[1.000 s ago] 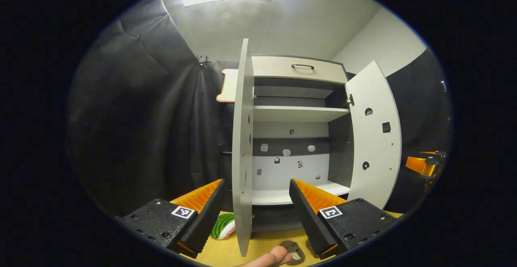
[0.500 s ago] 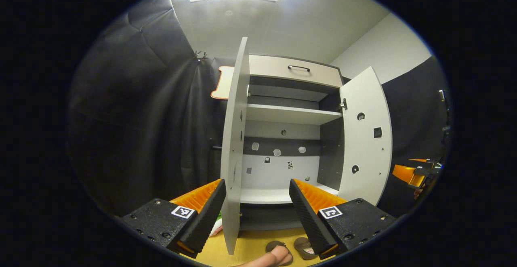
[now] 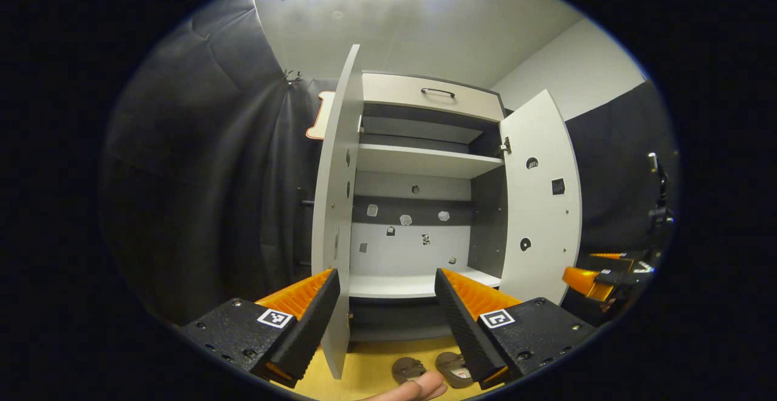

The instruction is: Grab one shoe with the right hand and put it into the shoe cabinet, grab the other shoe with the left hand and put it into the shoe cabinet; then close the right door with the right hand and the left door with the left hand.

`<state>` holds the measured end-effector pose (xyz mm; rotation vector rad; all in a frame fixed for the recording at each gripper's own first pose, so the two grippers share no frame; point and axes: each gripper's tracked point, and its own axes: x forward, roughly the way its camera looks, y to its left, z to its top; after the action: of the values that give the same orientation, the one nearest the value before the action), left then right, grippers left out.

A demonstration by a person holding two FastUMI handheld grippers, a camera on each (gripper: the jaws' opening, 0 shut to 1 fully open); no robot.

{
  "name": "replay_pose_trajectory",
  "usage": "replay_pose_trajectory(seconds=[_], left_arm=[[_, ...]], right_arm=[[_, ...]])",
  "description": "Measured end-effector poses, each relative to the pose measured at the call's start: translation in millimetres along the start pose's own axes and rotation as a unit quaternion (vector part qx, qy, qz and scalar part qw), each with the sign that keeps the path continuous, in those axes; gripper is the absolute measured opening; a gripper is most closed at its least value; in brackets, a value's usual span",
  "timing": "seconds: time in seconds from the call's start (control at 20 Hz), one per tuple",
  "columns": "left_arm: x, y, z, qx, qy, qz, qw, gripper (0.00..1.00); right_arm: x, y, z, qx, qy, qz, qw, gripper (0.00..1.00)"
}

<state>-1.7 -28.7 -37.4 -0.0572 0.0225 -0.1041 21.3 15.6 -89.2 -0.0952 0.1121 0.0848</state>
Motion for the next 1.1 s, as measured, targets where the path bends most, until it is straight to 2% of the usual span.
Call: replay_pose_trajectory(seconds=[0.05,0.1,0.25,0.35,0.6,0.65,0.7,0.75,1.0,1.05,1.1], left_arm=[[-2,3,-3,-0.001,0.001,0.004,1.000,0.96],[-3,6,-7,0.001,-0.001,0.007,1.000,0.96],[-2,12,-17,0.016,0.007,0.019,1.000,0.96],[-1,13,-20,0.010,0.011,0.023,1.000,0.96],[-3,11,-23,0.010,0.008,0.018,1.000,0.96],[-3,11,-22,0.012,0.007,0.016,1.000,0.93],[-3,11,-25,0.010,0.009,0.014,1.000,0.96],[-3,12,-27,0.010,0.011,0.016,1.000,0.93],[-4,13,-37,0.012,0.017,0.011,1.000,0.96],[-6,9,-40,0.010,0.019,0.002,1.000,0.96],[-8,2,-44,0.007,0.021,-0.010,1.000,0.93]], right_arm=[[4,5,-12,-0.004,0.010,0.008,1.000,0.94],[7,10,-24,-0.015,0.016,0.015,1.000,0.99],[18,29,-74,-0.046,0.048,0.036,0.997,0.99],[24,50,-121,-0.043,0.093,0.062,0.993,0.99],[44,89,-243,-0.036,0.220,0.098,0.970,0.99],[48,93,-267,-0.037,0.241,0.101,0.965,0.99],[51,97,-286,-0.037,0.260,0.104,0.959,0.99],[51,104,-304,-0.038,0.276,0.107,0.955,0.99],[53,118,-365,-0.049,0.328,0.105,0.937,0.99],[50,124,-377,-0.047,0.341,0.110,0.933,0.95],[52,126,-390,-0.051,0.351,0.111,0.928,0.99]])
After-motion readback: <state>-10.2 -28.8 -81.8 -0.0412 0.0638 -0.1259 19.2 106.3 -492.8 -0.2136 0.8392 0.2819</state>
